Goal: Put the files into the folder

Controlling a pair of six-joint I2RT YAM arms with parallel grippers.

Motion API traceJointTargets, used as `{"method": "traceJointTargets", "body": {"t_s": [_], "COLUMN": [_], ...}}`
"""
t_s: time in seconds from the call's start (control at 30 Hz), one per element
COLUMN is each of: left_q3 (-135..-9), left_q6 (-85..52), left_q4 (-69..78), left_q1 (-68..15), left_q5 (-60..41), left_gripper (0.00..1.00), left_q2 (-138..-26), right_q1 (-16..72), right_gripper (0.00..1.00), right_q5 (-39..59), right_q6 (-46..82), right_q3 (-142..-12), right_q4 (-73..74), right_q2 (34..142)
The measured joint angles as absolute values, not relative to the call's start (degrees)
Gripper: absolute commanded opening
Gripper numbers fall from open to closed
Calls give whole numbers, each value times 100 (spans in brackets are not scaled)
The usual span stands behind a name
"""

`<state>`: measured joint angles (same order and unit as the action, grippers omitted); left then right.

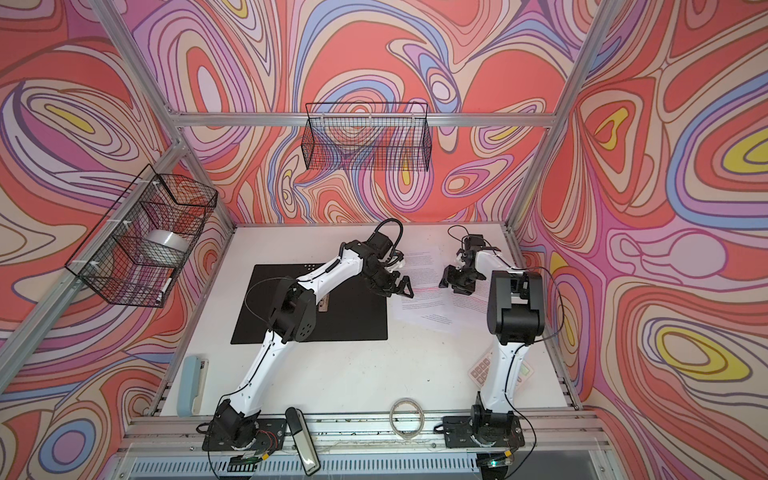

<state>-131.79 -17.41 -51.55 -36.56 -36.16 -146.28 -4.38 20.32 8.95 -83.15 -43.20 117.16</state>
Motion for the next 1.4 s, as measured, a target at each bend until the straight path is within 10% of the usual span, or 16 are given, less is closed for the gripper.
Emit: {"method": "traceJointTargets", "body": {"t_s": [0.7, 1.4], "left_q3": [-13705, -13703], "left_q6": [-1874, -1872], "left_q4": [-5133, -5207], "left_q1": [-3656, -3612], "left_q5": [-4254, -4340], "left_gripper": [100, 100], "left_q2": [-15021, -14866], "right_q1": [-443, -443], "right_gripper": [57, 4], "right_q5": [3181, 3321], "right_q6": [816, 897], "right_q3": [-8368, -8357], "right_q4": [-4569, -4558], "right_q2": [11799, 11491]}}
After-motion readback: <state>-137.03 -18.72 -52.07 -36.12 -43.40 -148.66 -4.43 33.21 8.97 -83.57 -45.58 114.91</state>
